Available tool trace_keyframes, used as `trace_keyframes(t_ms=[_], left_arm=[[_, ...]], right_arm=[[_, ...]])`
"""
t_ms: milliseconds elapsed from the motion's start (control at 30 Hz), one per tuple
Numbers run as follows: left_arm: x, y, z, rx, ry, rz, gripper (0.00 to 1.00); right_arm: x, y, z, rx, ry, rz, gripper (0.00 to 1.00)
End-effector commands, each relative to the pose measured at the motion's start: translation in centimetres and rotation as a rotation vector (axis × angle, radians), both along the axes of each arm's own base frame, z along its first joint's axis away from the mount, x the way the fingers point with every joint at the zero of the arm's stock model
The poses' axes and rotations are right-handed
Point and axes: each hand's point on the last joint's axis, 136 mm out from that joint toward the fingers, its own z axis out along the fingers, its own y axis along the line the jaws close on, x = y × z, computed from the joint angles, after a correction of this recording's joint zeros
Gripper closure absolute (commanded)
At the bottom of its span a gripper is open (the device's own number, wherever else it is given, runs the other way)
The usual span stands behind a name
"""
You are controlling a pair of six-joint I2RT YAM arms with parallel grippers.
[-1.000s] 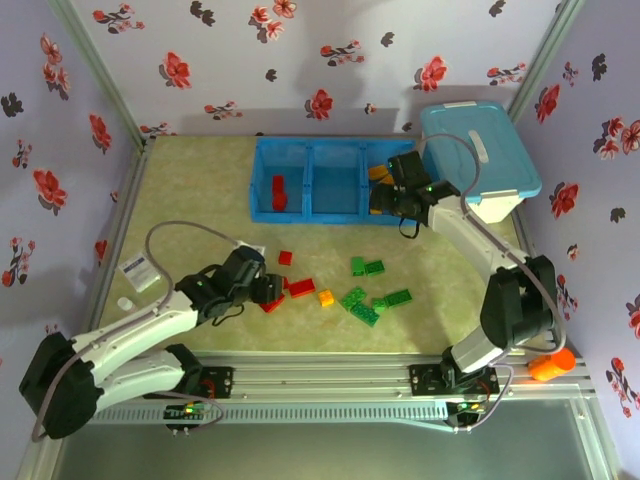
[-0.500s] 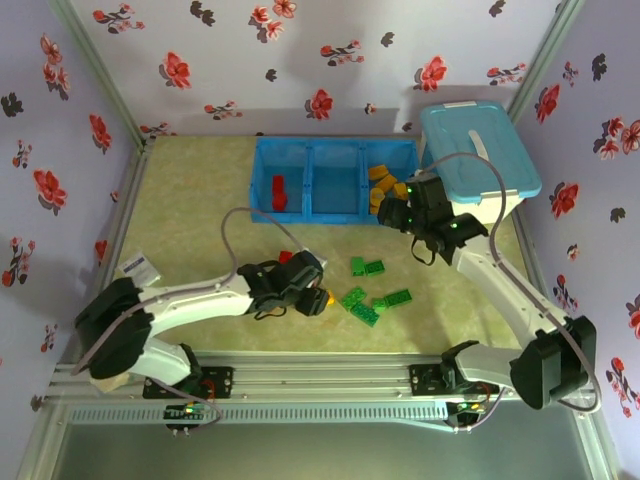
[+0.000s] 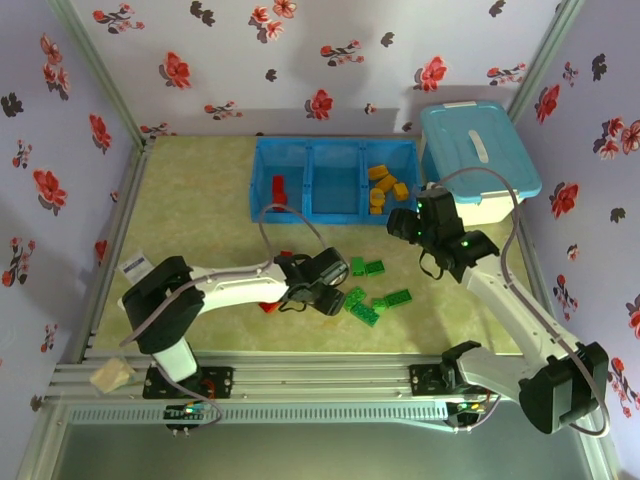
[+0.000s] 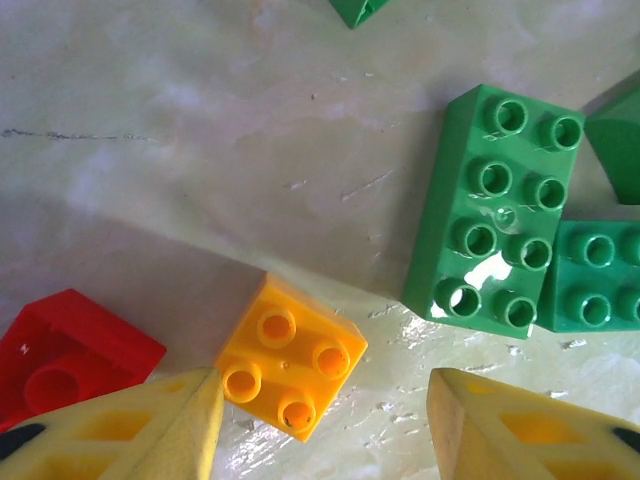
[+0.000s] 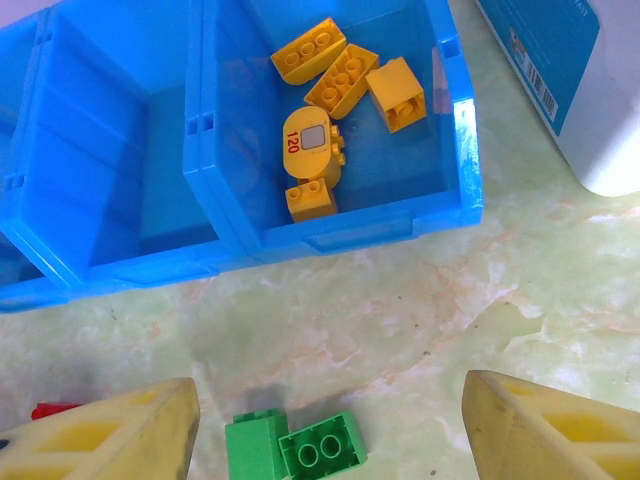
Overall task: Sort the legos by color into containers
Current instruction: Pick up the lego from the middle-left of the table.
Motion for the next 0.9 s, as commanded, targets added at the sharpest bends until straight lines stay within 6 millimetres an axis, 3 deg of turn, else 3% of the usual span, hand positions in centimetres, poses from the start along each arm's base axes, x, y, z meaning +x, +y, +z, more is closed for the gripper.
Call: trace_keyframes(t_ms=[0,667,867], left_arm=[[0.0,0.4,-0.3,0.078,-0.014,-0.031,0.44],[0.1,0.3,-2.5,0.177,-0.019,-0.064,0.45],[0.5,0.3,-2.2,0.181,-0.042,-0.06,0.39]], right_arm=[[-0.4,-0.7,-0.3,0.003,0.006,-0.033,0.3],[-0.8,-0.9,-1.7,0.017,0.024,-0.047,0.3],[-0.9,-0.8,-2.0,0.026,0.027,-0.048,0.3]])
